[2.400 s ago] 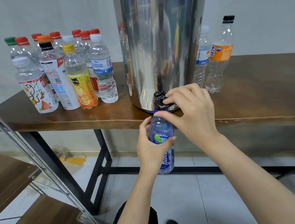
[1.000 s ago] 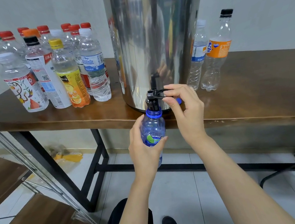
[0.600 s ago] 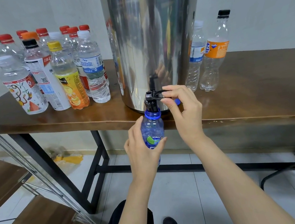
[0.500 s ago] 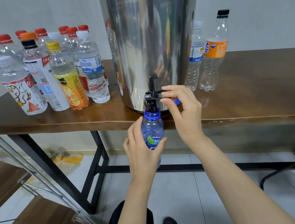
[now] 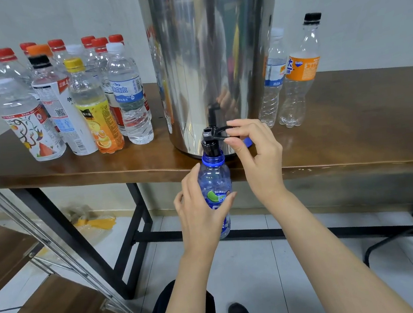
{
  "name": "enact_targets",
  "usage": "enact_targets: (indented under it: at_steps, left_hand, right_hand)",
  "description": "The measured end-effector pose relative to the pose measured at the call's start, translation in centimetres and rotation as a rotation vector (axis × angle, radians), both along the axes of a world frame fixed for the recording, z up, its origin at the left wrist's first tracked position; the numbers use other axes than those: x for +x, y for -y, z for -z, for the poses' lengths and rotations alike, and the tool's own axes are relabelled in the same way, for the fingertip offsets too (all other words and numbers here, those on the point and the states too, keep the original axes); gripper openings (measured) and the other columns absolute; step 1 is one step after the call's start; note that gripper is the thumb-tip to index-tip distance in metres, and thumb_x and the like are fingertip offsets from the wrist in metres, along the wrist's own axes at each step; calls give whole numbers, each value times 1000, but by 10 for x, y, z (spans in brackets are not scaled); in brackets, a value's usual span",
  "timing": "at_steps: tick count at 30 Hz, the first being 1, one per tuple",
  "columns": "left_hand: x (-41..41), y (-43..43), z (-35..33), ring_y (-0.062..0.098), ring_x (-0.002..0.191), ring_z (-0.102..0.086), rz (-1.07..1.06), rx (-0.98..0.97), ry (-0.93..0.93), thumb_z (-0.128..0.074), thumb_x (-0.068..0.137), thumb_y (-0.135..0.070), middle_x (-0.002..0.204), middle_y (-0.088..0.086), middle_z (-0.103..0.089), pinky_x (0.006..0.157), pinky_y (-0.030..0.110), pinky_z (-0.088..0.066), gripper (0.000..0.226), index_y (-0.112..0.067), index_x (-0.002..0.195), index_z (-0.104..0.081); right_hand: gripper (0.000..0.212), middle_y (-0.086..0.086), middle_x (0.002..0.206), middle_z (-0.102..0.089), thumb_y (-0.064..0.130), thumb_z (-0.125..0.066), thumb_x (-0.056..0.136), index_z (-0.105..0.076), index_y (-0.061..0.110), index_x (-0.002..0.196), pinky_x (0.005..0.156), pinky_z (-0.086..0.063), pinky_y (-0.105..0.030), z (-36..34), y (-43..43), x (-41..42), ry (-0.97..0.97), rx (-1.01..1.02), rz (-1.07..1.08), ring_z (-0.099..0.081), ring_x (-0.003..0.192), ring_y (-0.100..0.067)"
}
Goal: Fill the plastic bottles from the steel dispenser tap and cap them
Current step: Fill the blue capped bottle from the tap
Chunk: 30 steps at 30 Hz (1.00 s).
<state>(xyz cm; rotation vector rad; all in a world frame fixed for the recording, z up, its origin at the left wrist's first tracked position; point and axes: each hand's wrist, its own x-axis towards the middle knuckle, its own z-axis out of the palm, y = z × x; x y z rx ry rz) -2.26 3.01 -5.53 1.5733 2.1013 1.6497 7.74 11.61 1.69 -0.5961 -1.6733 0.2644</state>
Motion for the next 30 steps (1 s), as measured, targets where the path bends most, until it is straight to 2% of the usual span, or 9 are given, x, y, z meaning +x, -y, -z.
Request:
enact_targets:
  at_steps: [4, 10, 13, 17, 24, 28, 30]
  left_hand:
    - [0, 0, 0, -7, 119, -40, 22, -6, 38, -84, 74, -39, 136, -14, -47, 104, 25, -24, 84, -23, 143, -38]
    - [0, 0, 1, -14, 117, -37, 39, -15, 48, -84, 74, -40, 136, -19, -44, 98, 8, -19, 85, -28, 143, -36]
    - [0, 0, 2, -22, 116, -35, 47, -13, 52, -83, 74, -40, 133, -23, -42, 97, 4, -18, 84, -28, 143, -36]
    - [0, 1, 1, -23, 116, -36, 53, -9, 71, -84, 73, -38, 133, -21, -45, 97, 1, -16, 83, -30, 142, -38]
    - [0, 2, 2, -14, 118, -42, 68, 5, 118, -86, 73, -37, 134, -24, -45, 102, 18, -26, 84, -34, 141, -37]
    - [1, 1, 2, -18, 117, -40, 69, 0, 121, -85, 73, -38, 132, -26, -43, 100, 14, -26, 83, -35, 141, -37]
    - [1, 1, 3, -18, 117, -40, 68, -5, 122, -85, 73, -39, 132, -26, -43, 101, 18, -26, 84, -34, 141, -36]
  right_hand:
    - [25, 9, 110, -64, 28, -59, 95, -71, 6, 95, 93, -40, -16, 0, 0, 0, 4, -8, -2, -63, 98, -20]
    - [26, 9, 111, -64, 30, -59, 95, -72, 7, 95, 93, -39, -14, 0, 1, 1, 7, -20, -4, -63, 99, -21]
    - [26, 8, 111, -65, 29, -59, 95, -71, 6, 95, 93, -39, -14, 0, 1, 0, 8, -22, -5, -63, 99, -21]
    - [27, 8, 111, -65, 30, -59, 95, -71, 6, 95, 93, -38, -13, -1, 1, 1, 11, -18, -4, -63, 99, -21]
    - [32, 9, 111, -64, 35, -57, 96, -71, 7, 96, 93, -38, -14, 0, 0, 1, 5, -17, -14, -62, 101, -20]
    - [36, 9, 111, -64, 39, -55, 96, -71, 7, 96, 93, -39, -14, 0, 0, 1, 0, -15, -18, -62, 100, -19]
    - [36, 9, 111, -64, 39, -54, 96, -71, 7, 97, 93, -38, -13, 0, 0, 1, 3, -13, -18, -62, 100, -18]
